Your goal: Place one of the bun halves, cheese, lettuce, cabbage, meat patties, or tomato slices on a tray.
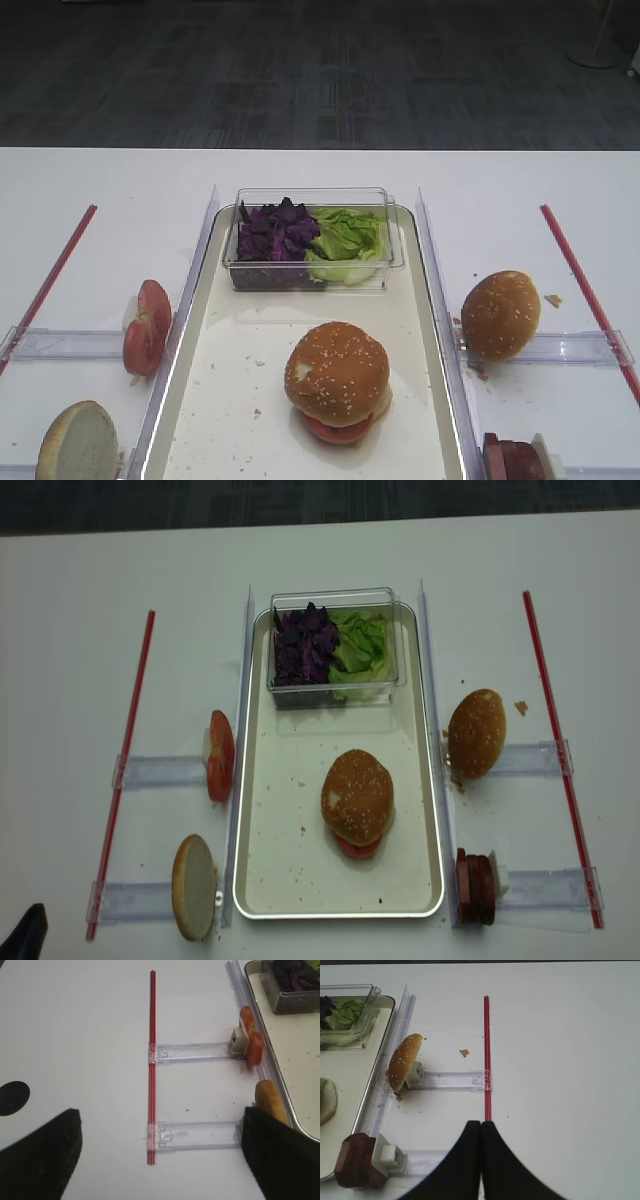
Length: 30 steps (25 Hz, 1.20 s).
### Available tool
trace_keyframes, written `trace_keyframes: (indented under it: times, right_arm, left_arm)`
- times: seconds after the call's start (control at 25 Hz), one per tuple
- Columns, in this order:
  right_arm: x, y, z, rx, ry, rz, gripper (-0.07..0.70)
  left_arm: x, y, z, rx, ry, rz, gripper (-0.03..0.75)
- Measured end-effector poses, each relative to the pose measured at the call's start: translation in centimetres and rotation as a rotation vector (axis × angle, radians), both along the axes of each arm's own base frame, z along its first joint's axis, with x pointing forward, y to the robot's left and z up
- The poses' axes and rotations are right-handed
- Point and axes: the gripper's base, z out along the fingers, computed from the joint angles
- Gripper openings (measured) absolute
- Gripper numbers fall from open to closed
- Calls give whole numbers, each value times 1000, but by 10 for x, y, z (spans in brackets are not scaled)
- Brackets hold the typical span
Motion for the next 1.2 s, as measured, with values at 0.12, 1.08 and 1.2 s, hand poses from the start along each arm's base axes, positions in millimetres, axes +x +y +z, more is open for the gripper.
trace_keyframes:
  times: [0.12, 1.08, 1.2]
  right_arm:
    - [0, 0, 0, 0, 0, 0, 36]
    - [0, 0, 0, 3, 0, -2, 36]
    - [0, 0, 0, 3, 0, -2, 36]
  left_arm:
    - [0, 0, 0, 0, 0, 0, 598]
    - [0, 0, 0, 0, 0, 0, 597]
    - [0, 0, 0, 0, 0, 0, 597]
